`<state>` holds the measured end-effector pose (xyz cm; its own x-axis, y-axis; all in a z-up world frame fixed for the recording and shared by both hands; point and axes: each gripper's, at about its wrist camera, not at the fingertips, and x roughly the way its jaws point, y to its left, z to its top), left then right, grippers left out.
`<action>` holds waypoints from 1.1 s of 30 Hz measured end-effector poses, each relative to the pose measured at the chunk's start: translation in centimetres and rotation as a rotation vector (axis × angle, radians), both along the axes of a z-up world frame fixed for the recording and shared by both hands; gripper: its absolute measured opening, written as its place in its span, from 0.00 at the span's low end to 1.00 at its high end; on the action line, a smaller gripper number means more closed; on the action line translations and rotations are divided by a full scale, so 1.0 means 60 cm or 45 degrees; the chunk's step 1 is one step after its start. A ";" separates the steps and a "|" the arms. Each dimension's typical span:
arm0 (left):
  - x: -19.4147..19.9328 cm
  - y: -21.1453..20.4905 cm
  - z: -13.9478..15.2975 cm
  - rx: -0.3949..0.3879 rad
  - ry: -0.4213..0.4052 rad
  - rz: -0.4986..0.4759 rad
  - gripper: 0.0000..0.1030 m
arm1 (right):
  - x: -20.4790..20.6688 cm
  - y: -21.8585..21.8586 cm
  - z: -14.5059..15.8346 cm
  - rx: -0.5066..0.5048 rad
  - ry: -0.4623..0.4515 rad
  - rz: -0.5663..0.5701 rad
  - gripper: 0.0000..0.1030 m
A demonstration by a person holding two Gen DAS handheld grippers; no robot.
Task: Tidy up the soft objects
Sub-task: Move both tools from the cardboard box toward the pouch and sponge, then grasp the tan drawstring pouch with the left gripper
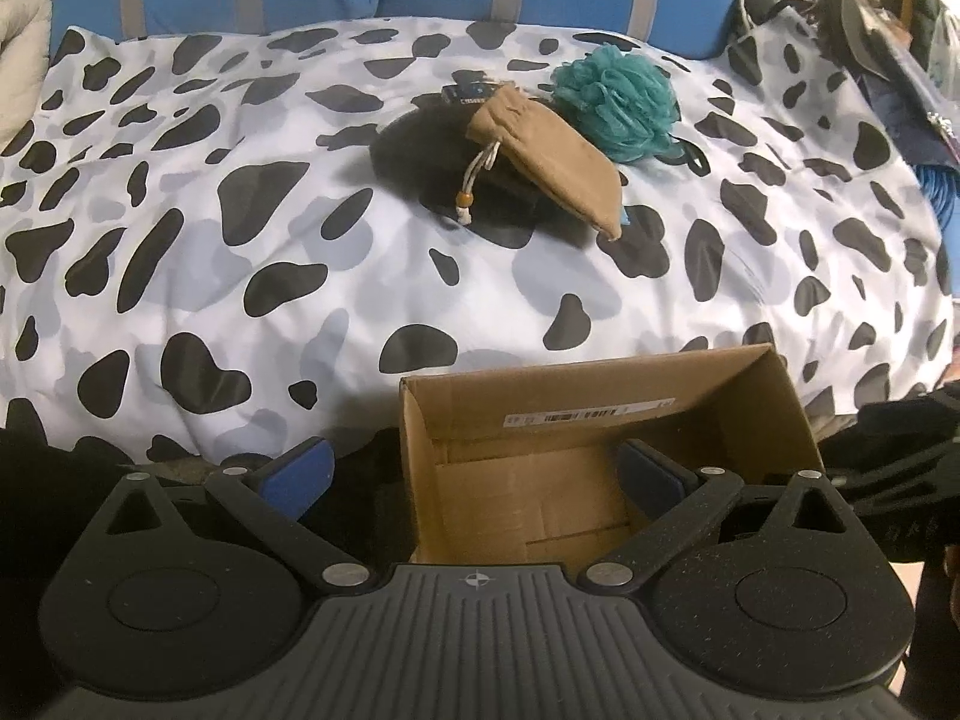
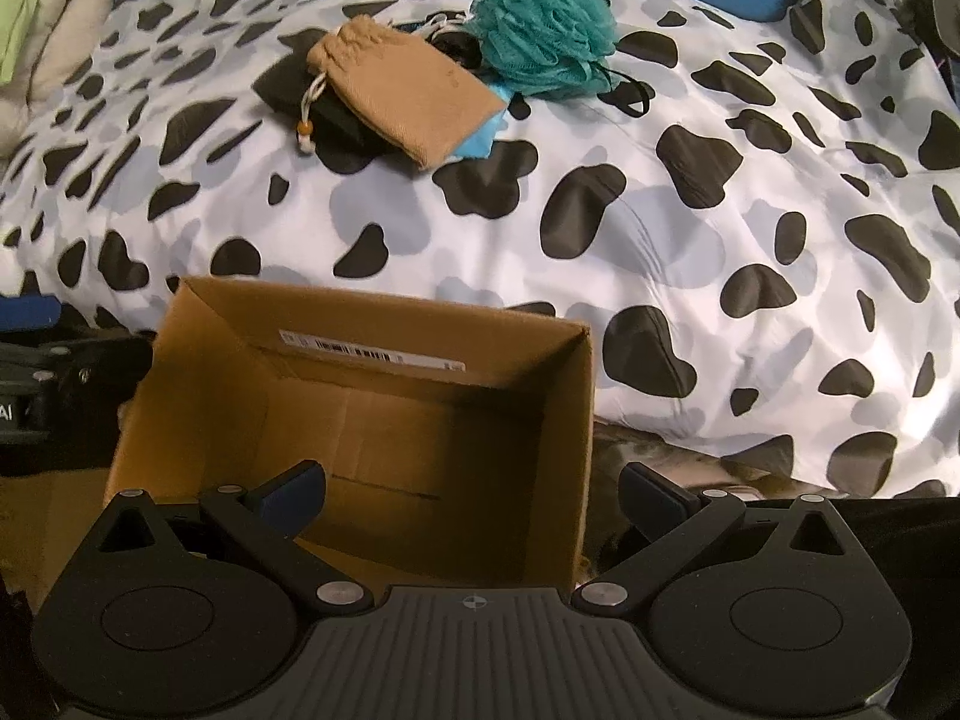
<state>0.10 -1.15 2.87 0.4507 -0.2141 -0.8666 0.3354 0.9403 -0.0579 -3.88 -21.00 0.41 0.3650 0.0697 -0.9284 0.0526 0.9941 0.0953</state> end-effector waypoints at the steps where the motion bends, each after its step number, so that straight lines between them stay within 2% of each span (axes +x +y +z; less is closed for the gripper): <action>1: 0.002 0.001 -0.002 -0.001 0.009 0.003 1.00 | 0.002 -0.003 0.004 0.013 -0.016 -0.005 1.00; 5: 0.009 0.003 -0.011 -0.022 0.040 -0.008 1.00 | 0.012 -0.011 0.017 0.033 -0.085 -0.003 1.00; 20: 0.052 -0.004 -0.004 -0.162 -0.023 -0.069 1.00 | 0.065 -0.054 0.018 -0.065 -0.189 -0.030 1.00; 33: 0.104 -0.024 -0.002 -0.182 -0.152 -0.140 1.00 | 0.106 -0.095 0.012 -0.118 -0.304 -0.046 1.00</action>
